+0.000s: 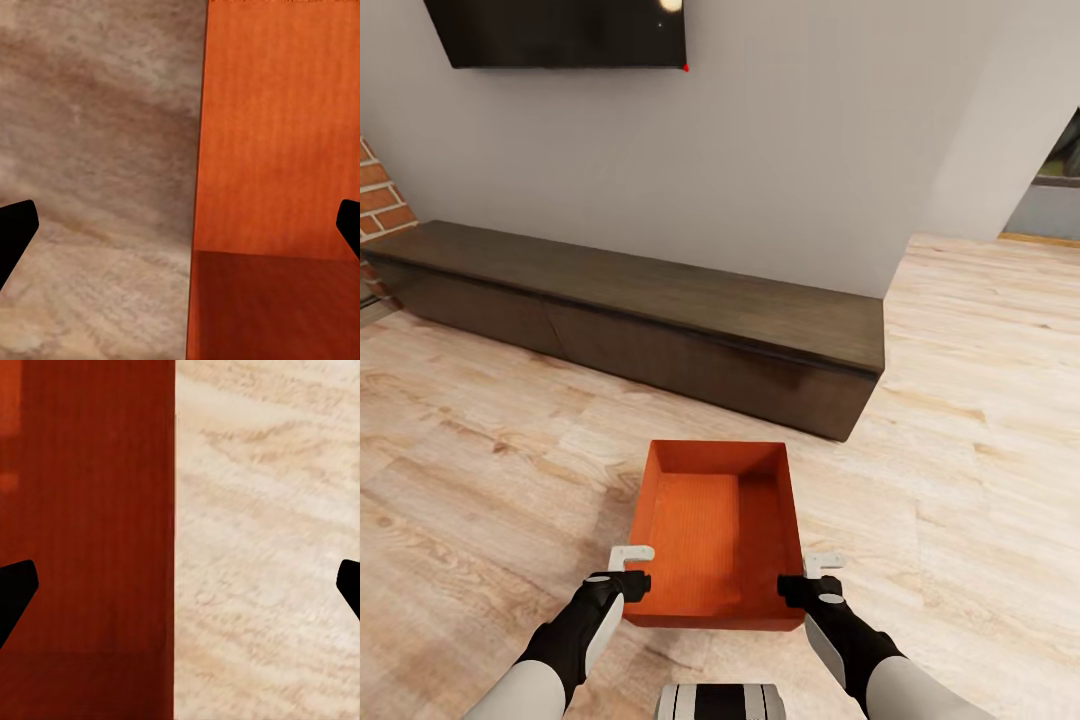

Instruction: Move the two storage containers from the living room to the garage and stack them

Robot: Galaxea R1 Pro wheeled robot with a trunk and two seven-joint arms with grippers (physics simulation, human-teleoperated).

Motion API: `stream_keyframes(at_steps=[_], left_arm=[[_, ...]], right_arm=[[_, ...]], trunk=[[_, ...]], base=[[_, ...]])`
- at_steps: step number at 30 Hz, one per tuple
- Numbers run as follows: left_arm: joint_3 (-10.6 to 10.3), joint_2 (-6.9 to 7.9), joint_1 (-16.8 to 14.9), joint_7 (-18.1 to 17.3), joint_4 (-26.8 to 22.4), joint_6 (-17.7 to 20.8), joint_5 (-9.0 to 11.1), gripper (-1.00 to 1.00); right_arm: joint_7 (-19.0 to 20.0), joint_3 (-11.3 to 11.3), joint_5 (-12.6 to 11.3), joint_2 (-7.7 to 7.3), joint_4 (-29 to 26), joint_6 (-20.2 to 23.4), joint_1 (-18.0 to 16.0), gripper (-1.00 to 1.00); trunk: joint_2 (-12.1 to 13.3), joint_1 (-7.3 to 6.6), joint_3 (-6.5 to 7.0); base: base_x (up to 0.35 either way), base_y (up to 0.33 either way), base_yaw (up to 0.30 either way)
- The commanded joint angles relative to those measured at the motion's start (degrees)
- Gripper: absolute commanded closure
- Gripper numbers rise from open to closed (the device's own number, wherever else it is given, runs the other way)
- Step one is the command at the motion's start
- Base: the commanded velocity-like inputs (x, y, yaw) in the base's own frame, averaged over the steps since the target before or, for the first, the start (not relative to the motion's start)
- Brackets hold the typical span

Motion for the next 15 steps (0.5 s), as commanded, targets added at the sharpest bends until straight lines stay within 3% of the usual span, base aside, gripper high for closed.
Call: stream_keyframes(at_steps=[1, 15], left_arm=[[-0.1, 0.00, 0.0, 0.2, -0.1, 0.3, 0.1, -1.00], [-0.1, 0.00, 0.0, 0.2, -0.1, 0.3, 0.1, -1.00]], right_arm=[[-0.4, 0.5, -0.5, -0.06, -0.1, 0.3, 0.0, -1.00], [-0.4, 0.5, -0.5, -0.05, -0.1, 0.3, 0.0, -1.00]], trunk=[[0.0, -0.01, -0.04], [0.0, -0.01, -0.04]], base=[[0.000, 0.000, 0.000], [0.000, 0.000, 0.000]])
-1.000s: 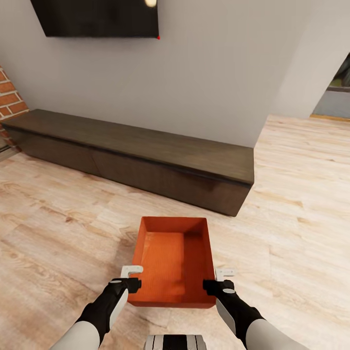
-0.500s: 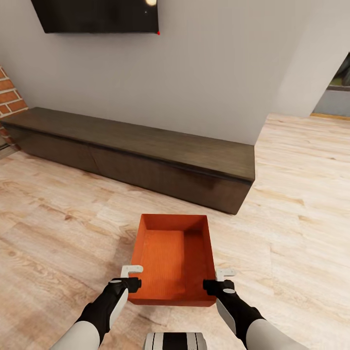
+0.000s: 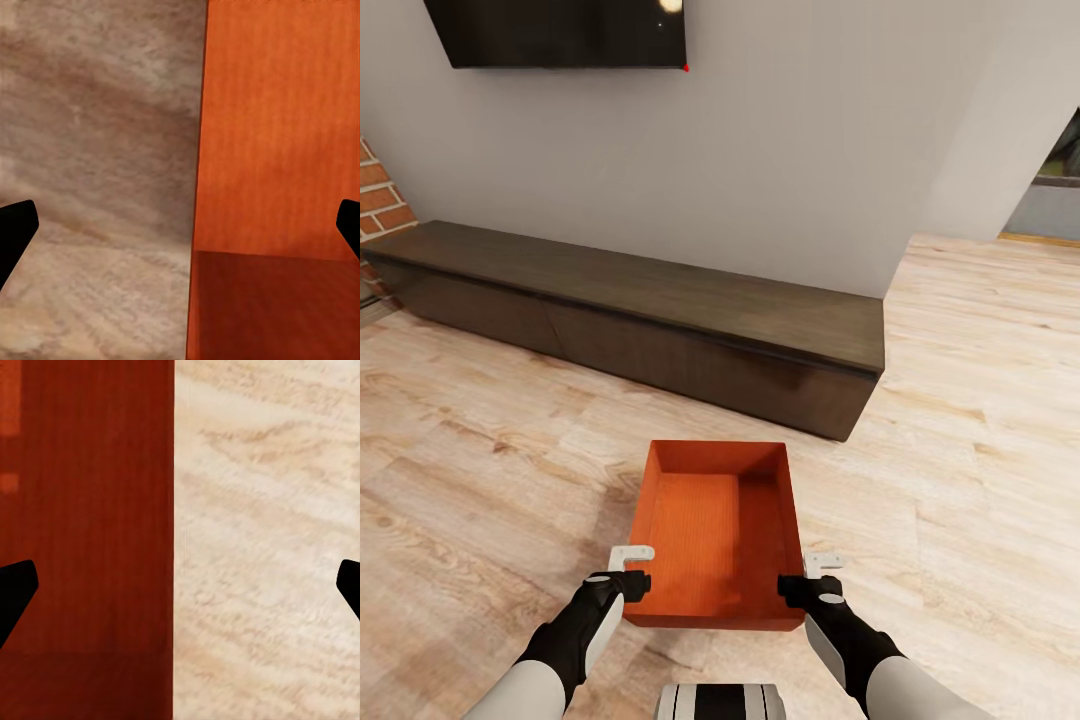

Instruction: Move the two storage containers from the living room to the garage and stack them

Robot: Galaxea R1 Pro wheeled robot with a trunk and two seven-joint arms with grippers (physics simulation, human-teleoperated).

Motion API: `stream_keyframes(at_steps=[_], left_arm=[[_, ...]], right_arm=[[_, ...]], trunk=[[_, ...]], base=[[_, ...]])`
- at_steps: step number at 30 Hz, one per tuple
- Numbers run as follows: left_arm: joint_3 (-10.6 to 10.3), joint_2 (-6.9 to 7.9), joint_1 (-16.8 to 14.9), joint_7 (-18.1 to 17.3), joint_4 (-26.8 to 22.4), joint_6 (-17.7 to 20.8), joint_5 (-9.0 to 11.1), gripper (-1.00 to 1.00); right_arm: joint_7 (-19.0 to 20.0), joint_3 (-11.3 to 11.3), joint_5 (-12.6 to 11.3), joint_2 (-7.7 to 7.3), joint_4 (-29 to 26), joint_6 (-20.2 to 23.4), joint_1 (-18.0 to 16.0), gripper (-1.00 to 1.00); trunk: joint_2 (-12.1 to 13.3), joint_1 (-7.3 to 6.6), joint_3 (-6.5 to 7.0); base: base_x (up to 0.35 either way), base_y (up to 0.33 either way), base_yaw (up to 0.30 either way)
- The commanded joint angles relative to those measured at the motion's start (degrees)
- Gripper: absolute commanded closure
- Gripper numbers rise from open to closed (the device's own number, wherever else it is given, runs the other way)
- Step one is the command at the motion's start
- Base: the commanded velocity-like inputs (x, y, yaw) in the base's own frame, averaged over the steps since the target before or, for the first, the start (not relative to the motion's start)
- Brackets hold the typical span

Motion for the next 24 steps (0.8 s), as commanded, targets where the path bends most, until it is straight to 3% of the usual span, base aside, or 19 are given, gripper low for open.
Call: stream_keyframes(at_steps=[1, 21, 22, 24], left_arm=[[-0.1, 0.00, 0.0, 0.2, -0.1, 0.3, 0.0, -1.00], [-0.1, -0.02, 0.0, 0.2, -0.1, 0.5, 0.0, -1.00], [-0.1, -0.01, 0.0, 0.2, -0.1, 0.5, 0.0, 1.00], [0.1, -0.01, 0.0, 0.2, 0.3, 0.7, 0.0, 1.00]], right_arm=[[-0.4, 0.5, -0.5, -0.03, -0.1, 0.3, 0.0, -1.00], [0.2, 0.6, -0.3, -0.07, 0.1, 0.3, 0.0, -1.00], [0.2, 0.6, -0.3, -0.09, 0.1, 0.3, 0.0, 1.00], [0.2, 0.6, -0.3, -0.10, 0.1, 0.3, 0.0, 1.00]], trunk=[[0.0, -0.01, -0.04], [0.0, -0.01, -0.04], [0.0, -0.01, -0.04], [0.0, -0.01, -0.04]], base=[[0.000, 0.000, 0.000], [0.000, 0.000, 0.000], [0.000, 0.000, 0.000], [0.000, 0.000, 0.000]])
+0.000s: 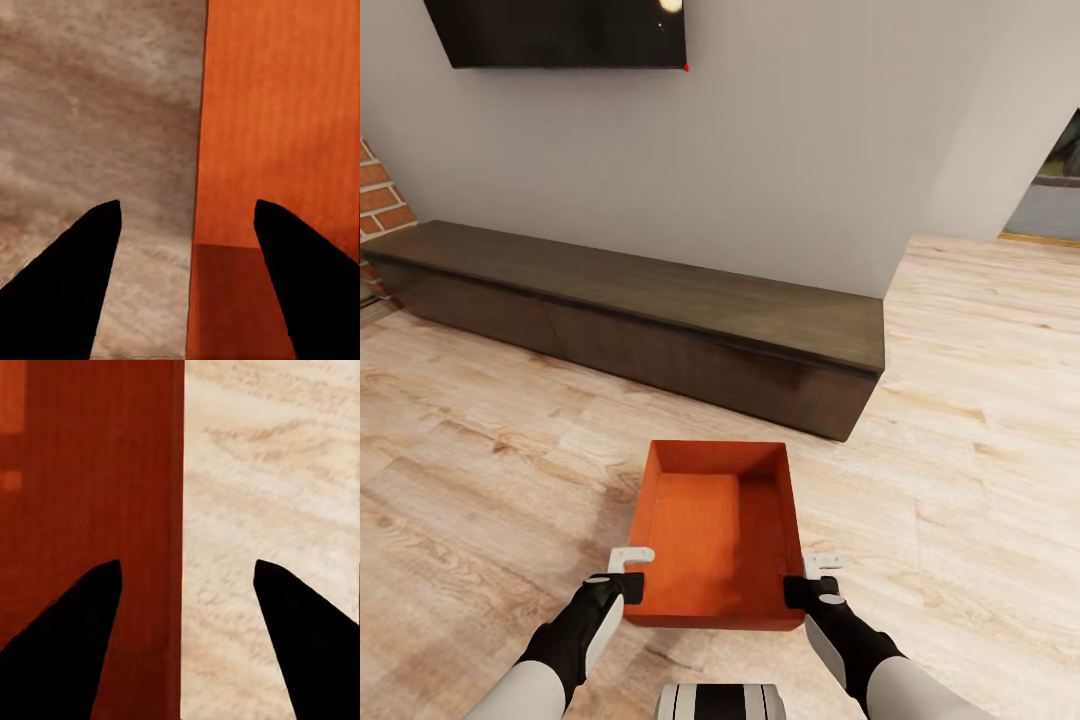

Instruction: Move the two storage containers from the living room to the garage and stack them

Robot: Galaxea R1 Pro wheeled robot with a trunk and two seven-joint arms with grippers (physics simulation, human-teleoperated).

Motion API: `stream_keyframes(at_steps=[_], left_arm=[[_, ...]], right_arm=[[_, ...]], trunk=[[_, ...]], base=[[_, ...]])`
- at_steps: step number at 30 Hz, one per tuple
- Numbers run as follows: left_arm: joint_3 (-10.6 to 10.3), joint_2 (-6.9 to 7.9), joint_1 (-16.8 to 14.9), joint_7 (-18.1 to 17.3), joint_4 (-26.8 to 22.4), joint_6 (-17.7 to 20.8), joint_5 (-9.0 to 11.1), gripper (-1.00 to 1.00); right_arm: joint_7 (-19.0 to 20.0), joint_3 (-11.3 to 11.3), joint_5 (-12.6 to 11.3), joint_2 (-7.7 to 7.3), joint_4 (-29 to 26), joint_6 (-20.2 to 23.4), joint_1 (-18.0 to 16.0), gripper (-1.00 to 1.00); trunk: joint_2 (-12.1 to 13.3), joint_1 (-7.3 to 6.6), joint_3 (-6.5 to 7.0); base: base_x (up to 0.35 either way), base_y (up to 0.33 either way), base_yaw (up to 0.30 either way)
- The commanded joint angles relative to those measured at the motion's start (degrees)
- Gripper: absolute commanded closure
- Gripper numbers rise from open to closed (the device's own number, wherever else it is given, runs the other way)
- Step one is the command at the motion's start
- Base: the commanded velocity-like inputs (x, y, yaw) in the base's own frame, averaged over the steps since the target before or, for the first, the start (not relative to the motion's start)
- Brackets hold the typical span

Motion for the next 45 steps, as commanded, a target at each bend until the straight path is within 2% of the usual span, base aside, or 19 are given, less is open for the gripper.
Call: stream_keyframes(at_steps=[1, 21, 45], left_arm=[[0.0, 0.00, 0.0, 0.2, 0.2, 0.4, 0.1, 1.00], [0.3, -0.09, 0.0, 0.2, -1.1, -0.1, 0.1, 1.00], [0.4, -0.09, 0.0, 0.2, 0.1, 0.6, 0.2, 1.00]], right_arm=[[-0.4, 0.5, -0.5, -0.04, -0.1, 0.3, 0.0, 1.00], [-0.6, 0.4, -0.5, 0.06, -0.1, 0.3, 0.0, 1.00], [-0.9, 0.5, -0.5, 0.21, -0.1, 0.3, 0.0, 1.00]], trunk=[[0.0, -0.01, -0.04], [0.0, -0.01, -0.04], [9.6, -5.28, 4.27]], base=[[0.000, 0.000, 0.000], [0.000, 0.000, 0.000], [0.000, 0.000, 0.000]])
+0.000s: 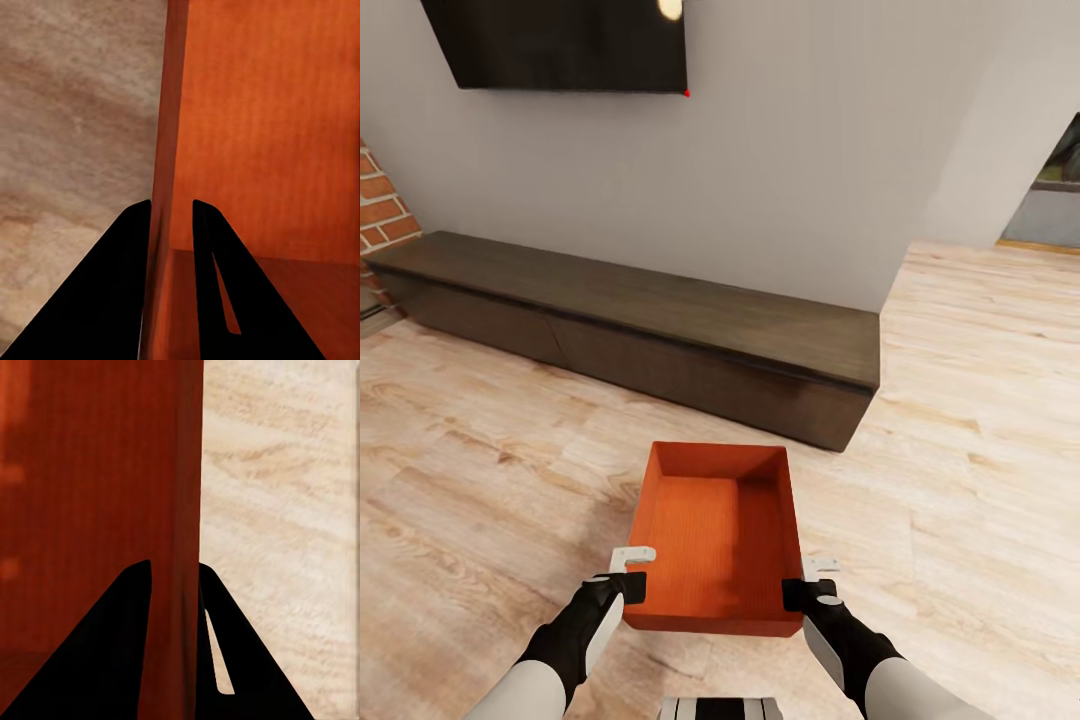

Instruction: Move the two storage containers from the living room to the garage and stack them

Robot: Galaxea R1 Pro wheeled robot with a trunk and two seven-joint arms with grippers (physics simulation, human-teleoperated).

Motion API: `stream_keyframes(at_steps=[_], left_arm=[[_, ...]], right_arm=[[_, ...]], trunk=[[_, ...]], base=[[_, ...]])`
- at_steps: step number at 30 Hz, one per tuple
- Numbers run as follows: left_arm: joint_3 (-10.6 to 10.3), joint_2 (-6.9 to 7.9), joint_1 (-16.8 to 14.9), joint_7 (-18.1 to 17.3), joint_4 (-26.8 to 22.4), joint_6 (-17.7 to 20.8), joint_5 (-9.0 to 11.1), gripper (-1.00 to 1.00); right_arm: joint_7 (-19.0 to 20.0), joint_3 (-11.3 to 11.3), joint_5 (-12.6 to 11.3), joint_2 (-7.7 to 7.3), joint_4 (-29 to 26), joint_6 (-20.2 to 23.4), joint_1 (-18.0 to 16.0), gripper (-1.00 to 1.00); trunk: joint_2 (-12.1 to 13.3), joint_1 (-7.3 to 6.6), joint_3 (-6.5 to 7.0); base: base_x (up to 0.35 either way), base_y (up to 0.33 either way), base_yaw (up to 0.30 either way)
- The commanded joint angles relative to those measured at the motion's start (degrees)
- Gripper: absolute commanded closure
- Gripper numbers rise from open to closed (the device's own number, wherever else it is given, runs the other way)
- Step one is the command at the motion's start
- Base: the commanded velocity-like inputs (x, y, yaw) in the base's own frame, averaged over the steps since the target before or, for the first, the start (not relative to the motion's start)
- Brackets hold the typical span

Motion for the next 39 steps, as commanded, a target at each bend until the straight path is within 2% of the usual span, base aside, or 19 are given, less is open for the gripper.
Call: stream_keyframes(at_steps=[1, 39], left_arm=[[0.0, 0.02, 0.0, 1.7, 0.2, 0.5, -0.9, 1.00], [0.1, 0.11, 0.0, 1.7, 0.2, 0.5, -0.5, 1.00]], right_arm=[[-0.6, -0.6, 0.8, -0.05, -0.3, -0.5, -0.1, 1.00], [-0.7, -0.6, 0.8, -0.11, -0.4, -0.3, -0.1, 1.00]], trunk=[[0.4, -0.23, 0.15], [15.6, -8.58, 6.97]], base=[[0.000, 0.000, 0.000], [0.000, 0.000, 0.000]])
